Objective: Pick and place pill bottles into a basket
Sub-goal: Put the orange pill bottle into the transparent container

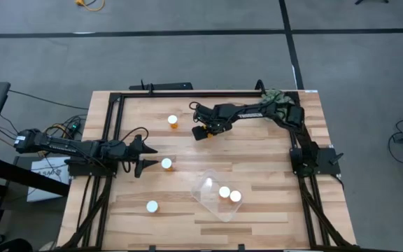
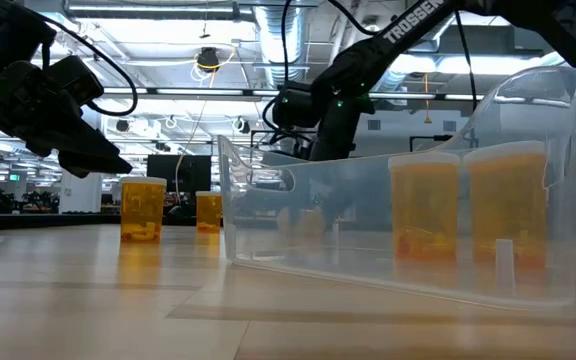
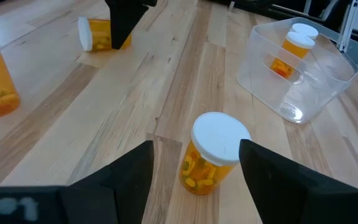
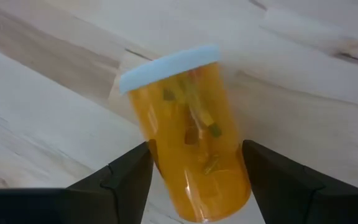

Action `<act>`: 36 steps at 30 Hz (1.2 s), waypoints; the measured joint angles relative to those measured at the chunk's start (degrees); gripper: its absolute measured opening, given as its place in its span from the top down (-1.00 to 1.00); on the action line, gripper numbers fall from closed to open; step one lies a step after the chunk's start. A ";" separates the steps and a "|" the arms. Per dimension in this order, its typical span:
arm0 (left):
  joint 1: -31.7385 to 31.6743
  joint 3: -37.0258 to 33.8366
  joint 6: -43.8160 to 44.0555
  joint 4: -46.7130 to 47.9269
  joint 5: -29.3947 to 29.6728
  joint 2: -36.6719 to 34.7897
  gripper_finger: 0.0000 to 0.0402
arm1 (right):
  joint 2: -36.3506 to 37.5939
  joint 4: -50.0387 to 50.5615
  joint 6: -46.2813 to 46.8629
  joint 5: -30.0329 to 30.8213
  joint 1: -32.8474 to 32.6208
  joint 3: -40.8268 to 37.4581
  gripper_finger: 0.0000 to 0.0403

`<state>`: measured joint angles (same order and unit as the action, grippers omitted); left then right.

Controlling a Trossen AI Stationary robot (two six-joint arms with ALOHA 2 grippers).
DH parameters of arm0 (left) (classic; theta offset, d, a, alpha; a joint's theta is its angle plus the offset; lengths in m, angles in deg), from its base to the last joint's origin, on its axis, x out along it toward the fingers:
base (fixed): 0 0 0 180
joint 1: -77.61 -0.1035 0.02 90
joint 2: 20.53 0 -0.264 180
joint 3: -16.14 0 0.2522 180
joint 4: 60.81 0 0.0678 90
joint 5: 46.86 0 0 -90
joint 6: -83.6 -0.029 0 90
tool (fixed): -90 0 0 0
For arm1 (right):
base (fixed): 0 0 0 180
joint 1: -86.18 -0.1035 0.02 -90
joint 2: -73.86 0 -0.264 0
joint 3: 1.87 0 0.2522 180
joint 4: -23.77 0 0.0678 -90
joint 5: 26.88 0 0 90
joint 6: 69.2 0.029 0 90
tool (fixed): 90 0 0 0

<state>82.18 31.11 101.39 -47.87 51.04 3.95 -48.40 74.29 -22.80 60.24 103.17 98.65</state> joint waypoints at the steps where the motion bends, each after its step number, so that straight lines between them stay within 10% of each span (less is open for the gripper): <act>1: -0.02 0.00 0.00 0.00 -0.02 -0.02 -0.13 | 0.00 0.04 -0.24 -0.01 0.00 0.00 -0.15; 11: -0.01 0.00 0.00 0.00 0.00 -0.02 -0.13 | 0.00 0.22 -3.68 -0.21 -0.13 0.92 0.16; 36: -0.01 0.00 0.00 0.02 0.01 -0.01 -0.13 | 14.65 -5.18 -20.67 9.12 -7.68 11.22 0.09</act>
<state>82.17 31.11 101.39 -47.85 51.05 3.95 -33.75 69.11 -43.48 69.36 95.50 109.87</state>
